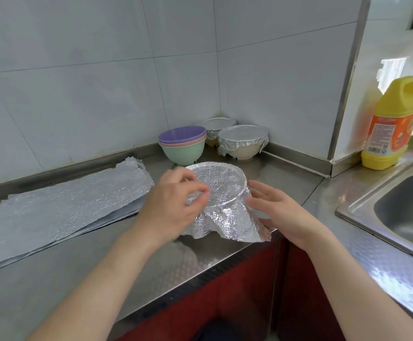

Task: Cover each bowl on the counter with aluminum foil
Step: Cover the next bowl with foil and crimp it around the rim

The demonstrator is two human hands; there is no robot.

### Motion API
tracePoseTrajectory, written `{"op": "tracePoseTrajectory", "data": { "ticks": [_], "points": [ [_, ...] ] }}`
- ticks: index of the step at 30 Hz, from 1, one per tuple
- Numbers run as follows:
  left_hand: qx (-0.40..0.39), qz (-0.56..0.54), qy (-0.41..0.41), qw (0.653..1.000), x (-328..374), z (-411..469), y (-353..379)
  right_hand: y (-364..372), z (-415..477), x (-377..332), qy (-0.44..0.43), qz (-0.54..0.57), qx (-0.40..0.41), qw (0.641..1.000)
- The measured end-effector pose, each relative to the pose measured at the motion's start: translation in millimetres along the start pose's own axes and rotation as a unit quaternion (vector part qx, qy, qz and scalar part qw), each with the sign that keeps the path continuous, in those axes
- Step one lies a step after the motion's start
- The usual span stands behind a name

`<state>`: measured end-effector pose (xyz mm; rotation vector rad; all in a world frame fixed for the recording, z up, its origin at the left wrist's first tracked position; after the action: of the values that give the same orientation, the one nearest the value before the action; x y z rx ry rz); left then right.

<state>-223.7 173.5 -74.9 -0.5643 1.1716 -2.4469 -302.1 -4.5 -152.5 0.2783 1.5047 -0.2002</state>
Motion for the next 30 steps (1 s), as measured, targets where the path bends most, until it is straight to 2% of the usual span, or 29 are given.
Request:
{"op": "tracePoseTrajectory", "data": {
  "ticks": [3, 6, 9, 11, 16, 19, 21, 23, 26, 28, 30],
  "points": [
    [-0.038, -0.04, 0.049, 0.997, 20, -6, 21, 12, -6, -4, -0.007, 0.023, -0.052, 0.998],
    [-0.001, -0.03, 0.077, 0.997, 26, -5, 27, 22, -14, -7, -0.01, 0.066, -0.115, 0.991],
    [0.035, -0.021, 0.082, 0.996, 28, -4, 30, 23, -12, 0, -0.027, 0.071, -0.124, 0.989],
    [0.044, -0.026, 0.071, 0.996, 32, -2, 31, 23, -7, 6, -0.046, 0.031, -0.086, 0.995],
    [0.034, -0.022, 0.061, 0.997, 44, 6, 37, 19, 3, 13, -0.089, -0.044, 0.135, 0.986],
    [0.04, -0.024, 0.051, 0.998, 47, 8, 38, 27, 5, 17, -0.095, -0.031, 0.186, 0.977],
    [0.038, -0.024, 0.047, 0.998, 48, 9, 38, 33, 4, 16, -0.096, 0.008, 0.212, 0.972],
    [0.03, -0.021, 0.045, 0.998, 49, 11, 40, 36, 3, 19, -0.081, 0.138, 0.226, 0.961],
    [0.018, -0.012, 0.048, 0.999, 51, 14, 42, 46, 5, 24, -0.038, 0.383, 0.208, 0.899],
    [0.017, -0.006, 0.045, 0.999, 51, 16, 42, 51, 8, 32, -0.013, 0.414, 0.214, 0.884],
    [0.004, 0.002, 0.036, 0.999, 52, 17, 44, 55, 12, 38, 0.019, 0.374, 0.23, 0.898]
  ]
}}
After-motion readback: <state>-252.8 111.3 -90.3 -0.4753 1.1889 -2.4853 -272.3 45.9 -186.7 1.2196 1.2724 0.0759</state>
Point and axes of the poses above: each hand's wrist, its own z-axis towards the middle knuckle, its own y-axis out of the palm, x = y × z, the point moved 7 cm from there along z, towards the middle knuckle, and after that the axes turned 7 degrees about z, right-handed, at the moved point
